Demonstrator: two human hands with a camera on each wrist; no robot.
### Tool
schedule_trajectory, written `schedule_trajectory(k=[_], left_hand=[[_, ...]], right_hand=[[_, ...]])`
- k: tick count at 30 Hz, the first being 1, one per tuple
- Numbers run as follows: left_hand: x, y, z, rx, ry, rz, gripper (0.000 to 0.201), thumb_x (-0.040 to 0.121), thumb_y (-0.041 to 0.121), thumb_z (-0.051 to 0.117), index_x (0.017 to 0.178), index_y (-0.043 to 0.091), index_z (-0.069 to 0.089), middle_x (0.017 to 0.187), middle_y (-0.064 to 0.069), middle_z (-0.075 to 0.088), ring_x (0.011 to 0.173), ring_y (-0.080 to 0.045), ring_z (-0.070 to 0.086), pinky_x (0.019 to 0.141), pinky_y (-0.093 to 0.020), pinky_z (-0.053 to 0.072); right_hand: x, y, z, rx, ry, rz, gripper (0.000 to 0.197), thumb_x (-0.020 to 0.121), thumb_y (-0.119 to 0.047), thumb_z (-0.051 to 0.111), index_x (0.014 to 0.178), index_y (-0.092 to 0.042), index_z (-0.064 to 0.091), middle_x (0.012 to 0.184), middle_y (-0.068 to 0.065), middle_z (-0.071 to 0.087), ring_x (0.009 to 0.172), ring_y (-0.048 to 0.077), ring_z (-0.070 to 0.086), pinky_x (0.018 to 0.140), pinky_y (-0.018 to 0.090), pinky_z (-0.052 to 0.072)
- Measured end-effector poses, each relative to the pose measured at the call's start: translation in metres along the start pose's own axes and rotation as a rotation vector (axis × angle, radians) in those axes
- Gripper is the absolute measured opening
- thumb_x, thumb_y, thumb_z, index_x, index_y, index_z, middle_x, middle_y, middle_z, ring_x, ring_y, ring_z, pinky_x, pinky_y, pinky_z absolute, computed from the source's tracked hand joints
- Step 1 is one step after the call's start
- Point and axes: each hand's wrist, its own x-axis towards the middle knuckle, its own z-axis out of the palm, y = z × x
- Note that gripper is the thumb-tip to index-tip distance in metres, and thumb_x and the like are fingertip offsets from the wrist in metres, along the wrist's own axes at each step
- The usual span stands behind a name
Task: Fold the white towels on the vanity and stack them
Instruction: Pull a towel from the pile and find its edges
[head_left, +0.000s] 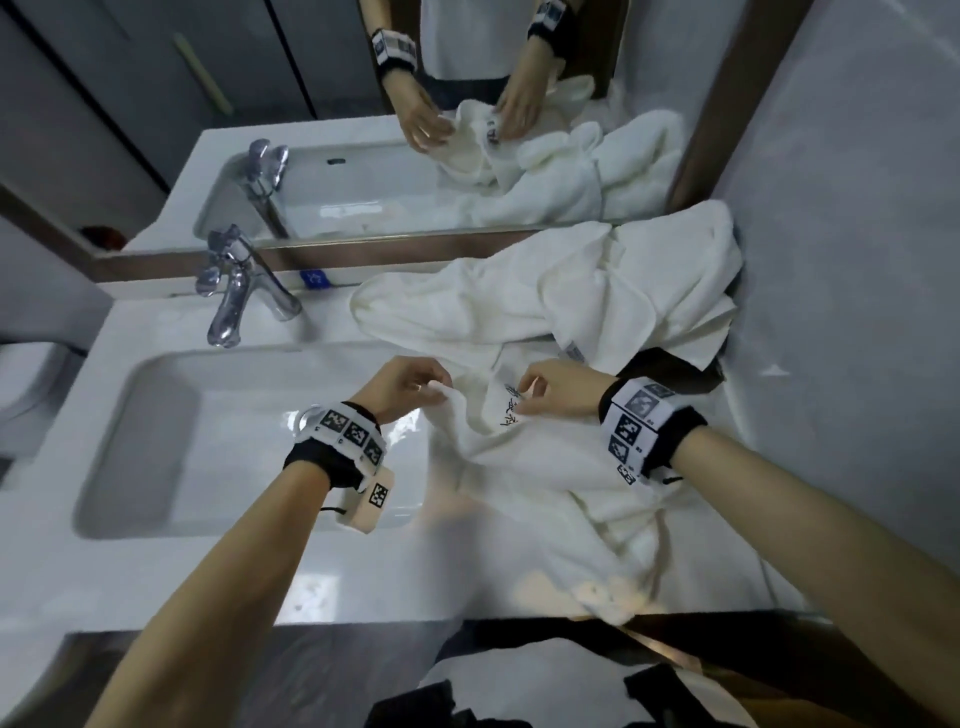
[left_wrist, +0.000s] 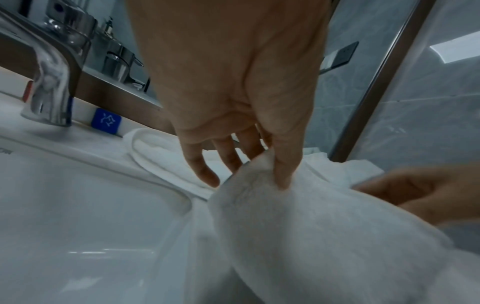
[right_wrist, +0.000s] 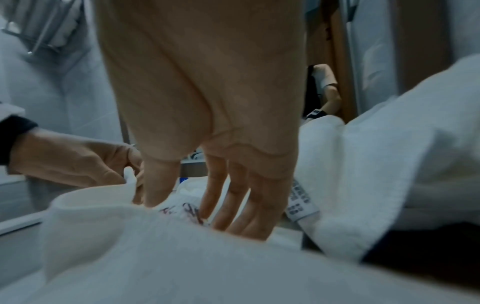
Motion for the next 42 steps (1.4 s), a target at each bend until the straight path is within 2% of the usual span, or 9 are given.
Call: schedule_trajectory(k=[7, 10, 13, 16, 20, 25, 33, 37, 42], left_hand=[[-0.014, -0.004, 0.016, 0.142, -0.071, 0.003, 0.012, 0.076, 0.001, 0.074, 0.086, 0.006, 0.074, 0.085, -0.007, 0.072, 0.07, 0.003, 0.059, 0.072, -0.009, 0.043], [-0.015, -0.005, 0.023, 0.143, -0.048, 0.003, 0.014, 0.075, 0.002, 0.075, 0.086, 0.01, 0.075, 0.085, -0.003, 0.072, 0.068, 0.01, 0.059, 0.07, -0.005, 0.041], [-0.015, 0.0, 0.026, 0.101, 0.019, 0.03, 0.015, 0.076, 0.001, 0.074, 0.09, 0.006, 0.074, 0.096, -0.011, 0.072, 0.084, -0.01, 0.064, 0.079, -0.013, 0.047], [-0.012, 0.009, 0.027, 0.046, 0.097, 0.07, 0.015, 0.077, 0.004, 0.074, 0.092, 0.007, 0.075, 0.117, -0.012, 0.063, 0.1, -0.02, 0.06, 0.084, -0.021, 0.048], [-0.005, 0.031, 0.021, -0.002, 0.214, 0.163, 0.014, 0.076, 0.006, 0.075, 0.09, 0.008, 0.074, 0.134, -0.007, 0.051, 0.119, -0.018, 0.051, 0.098, -0.027, 0.042], [0.007, 0.068, 0.015, -0.083, 0.193, 0.258, 0.019, 0.077, 0.006, 0.074, 0.089, 0.019, 0.072, 0.121, -0.005, 0.06, 0.119, -0.016, 0.052, 0.106, -0.031, 0.037], [0.022, 0.061, 0.026, 0.158, 0.039, 0.09, 0.019, 0.079, 0.007, 0.071, 0.098, 0.008, 0.071, 0.114, -0.016, 0.063, 0.099, -0.026, 0.057, 0.091, -0.034, 0.043], [0.016, 0.047, 0.031, 0.057, 0.057, 0.049, 0.012, 0.082, 0.006, 0.067, 0.091, 0.014, 0.07, 0.074, -0.014, 0.054, 0.063, -0.015, 0.04, 0.064, -0.028, 0.033], [0.008, 0.047, 0.0, 0.017, 0.188, 0.089, 0.008, 0.09, 0.012, 0.06, 0.097, 0.011, 0.063, 0.087, -0.009, 0.064, 0.08, -0.02, 0.054, 0.073, -0.033, 0.042]], right_hand=[[0.02, -0.013, 0.019, -0.277, -0.013, 0.088, 0.069, 0.064, -0.052, 0.077, 0.117, -0.016, 0.052, 0.111, 0.004, 0.057, 0.102, 0.025, 0.058, 0.085, 0.033, 0.049], [0.023, -0.013, 0.017, -0.298, 0.024, 0.029, 0.024, 0.082, -0.032, 0.067, 0.088, -0.014, 0.053, 0.1, 0.011, 0.055, 0.093, 0.026, 0.055, 0.075, 0.03, 0.042], [0.023, -0.006, 0.004, -0.077, 0.104, 0.03, 0.033, 0.091, -0.022, 0.058, 0.064, -0.011, 0.043, 0.078, 0.006, 0.048, 0.081, 0.019, 0.046, 0.063, 0.029, 0.03], [0.019, 0.001, -0.018, 0.286, 0.204, 0.03, 0.023, 0.093, -0.02, 0.055, 0.089, 0.002, 0.06, 0.087, 0.011, 0.056, 0.083, 0.019, 0.052, 0.07, 0.026, 0.035], [0.009, 0.009, -0.042, 0.641, 0.216, 0.008, 0.028, 0.099, -0.014, 0.044, 0.116, 0.007, 0.054, 0.093, 0.007, 0.06, 0.076, 0.012, 0.056, 0.064, 0.014, 0.046], [-0.001, 0.01, -0.051, 0.957, 0.151, -0.084, 0.029, 0.101, -0.005, 0.036, 0.124, 0.006, 0.049, 0.096, 0.002, 0.061, 0.081, 0.005, 0.062, 0.079, 0.016, 0.05], [-0.009, 0.017, -0.063, 1.125, 0.38, -0.164, 0.018, 0.099, -0.001, 0.038, 0.103, -0.008, 0.054, 0.092, 0.003, 0.059, 0.074, 0.003, 0.063, 0.077, 0.017, 0.05], [-0.015, 0.025, -0.075, 0.973, 0.471, -0.196, 0.016, 0.097, -0.006, 0.046, 0.092, -0.018, 0.055, 0.091, -0.003, 0.059, 0.081, 0.006, 0.058, 0.078, 0.016, 0.048], [-0.004, 0.033, -0.07, 0.738, 0.596, -0.066, 0.011, 0.095, -0.01, 0.051, 0.106, -0.008, 0.053, 0.089, -0.005, 0.056, 0.073, 0.002, 0.053, 0.062, 0.009, 0.042]])
